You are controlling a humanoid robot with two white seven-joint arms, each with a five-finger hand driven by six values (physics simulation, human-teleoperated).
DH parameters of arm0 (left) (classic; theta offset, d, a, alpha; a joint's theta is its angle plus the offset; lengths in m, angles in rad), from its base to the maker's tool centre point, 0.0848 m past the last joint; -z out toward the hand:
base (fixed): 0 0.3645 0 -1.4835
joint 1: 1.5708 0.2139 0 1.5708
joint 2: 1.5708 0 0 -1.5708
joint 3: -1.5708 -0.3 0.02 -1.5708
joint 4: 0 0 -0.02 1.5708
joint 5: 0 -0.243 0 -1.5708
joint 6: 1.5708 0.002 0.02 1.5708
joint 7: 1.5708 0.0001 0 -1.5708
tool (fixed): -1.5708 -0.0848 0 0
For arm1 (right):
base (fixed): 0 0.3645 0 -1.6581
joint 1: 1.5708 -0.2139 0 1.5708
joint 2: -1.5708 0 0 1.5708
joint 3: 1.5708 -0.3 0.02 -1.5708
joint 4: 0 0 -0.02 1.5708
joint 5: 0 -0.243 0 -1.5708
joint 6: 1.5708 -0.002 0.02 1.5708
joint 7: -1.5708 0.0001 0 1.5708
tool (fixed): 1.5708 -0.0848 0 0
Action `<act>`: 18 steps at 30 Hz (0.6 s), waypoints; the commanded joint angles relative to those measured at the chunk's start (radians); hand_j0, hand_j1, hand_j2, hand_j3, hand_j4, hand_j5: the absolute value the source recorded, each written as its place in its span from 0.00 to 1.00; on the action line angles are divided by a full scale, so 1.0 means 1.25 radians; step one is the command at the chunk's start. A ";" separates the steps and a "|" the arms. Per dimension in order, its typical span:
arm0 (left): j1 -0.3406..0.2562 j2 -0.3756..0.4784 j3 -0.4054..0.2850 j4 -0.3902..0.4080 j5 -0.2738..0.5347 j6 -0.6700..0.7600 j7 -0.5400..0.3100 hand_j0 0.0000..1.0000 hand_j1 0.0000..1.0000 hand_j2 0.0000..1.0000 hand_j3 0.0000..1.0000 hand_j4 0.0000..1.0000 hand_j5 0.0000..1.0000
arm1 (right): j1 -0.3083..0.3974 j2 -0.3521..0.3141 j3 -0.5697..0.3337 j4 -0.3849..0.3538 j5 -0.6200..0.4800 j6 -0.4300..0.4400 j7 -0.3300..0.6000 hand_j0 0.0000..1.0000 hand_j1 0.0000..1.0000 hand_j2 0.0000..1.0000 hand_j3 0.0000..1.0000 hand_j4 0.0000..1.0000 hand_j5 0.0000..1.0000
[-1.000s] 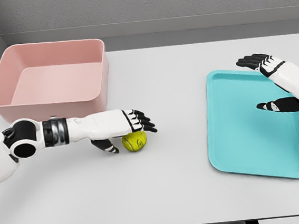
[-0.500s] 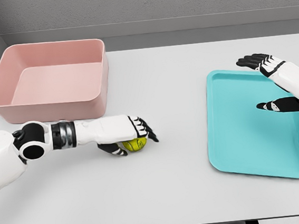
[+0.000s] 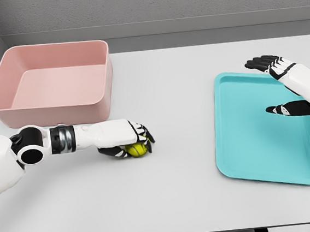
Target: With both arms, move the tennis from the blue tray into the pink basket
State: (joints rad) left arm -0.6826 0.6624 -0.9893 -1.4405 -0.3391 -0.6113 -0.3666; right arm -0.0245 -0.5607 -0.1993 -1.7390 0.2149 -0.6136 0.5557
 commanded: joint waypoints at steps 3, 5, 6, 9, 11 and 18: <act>-0.010 0.000 0.000 -0.007 0.001 0.000 -0.001 0.59 0.59 0.59 0.59 0.59 0.59 | 0.000 -0.001 0.000 0.000 -0.006 0.002 0.000 1.00 1.00 1.00 1.00 1.00 1.00; -0.021 0.000 0.001 -0.012 0.004 0.000 -0.001 0.59 0.59 0.59 0.59 0.59 0.59 | 0.000 -0.001 0.000 0.000 -0.006 0.002 0.000 1.00 1.00 1.00 1.00 1.00 1.00; -0.023 0.000 0.001 -0.013 0.005 0.000 -0.001 0.59 0.59 0.59 0.59 0.59 0.59 | 0.001 -0.001 0.000 0.000 -0.006 0.002 0.000 1.00 1.00 1.00 1.00 1.00 1.00; -0.029 0.000 0.001 -0.024 0.006 0.000 -0.001 0.59 0.59 0.59 0.59 0.59 0.59 | 0.001 -0.001 0.000 0.000 -0.006 0.002 0.000 1.00 1.00 1.00 1.00 1.00 1.00; -0.037 0.000 0.002 -0.039 0.007 0.000 -0.001 0.59 0.59 0.59 0.59 0.59 0.59 | 0.001 -0.001 0.000 0.000 -0.006 0.002 -0.002 1.00 1.00 1.00 1.00 1.00 1.00; -0.065 0.011 0.007 -0.054 0.031 0.000 -0.001 0.60 0.60 0.60 0.60 0.60 0.60 | 0.001 -0.001 0.000 0.000 -0.006 0.002 0.000 1.00 1.00 1.00 1.00 1.00 1.00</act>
State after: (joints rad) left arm -0.7701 0.6726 -0.9822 -1.5031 -0.3183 -0.6126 -0.3687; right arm -0.0230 -0.5607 -0.1999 -1.7391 0.2152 -0.6136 0.5558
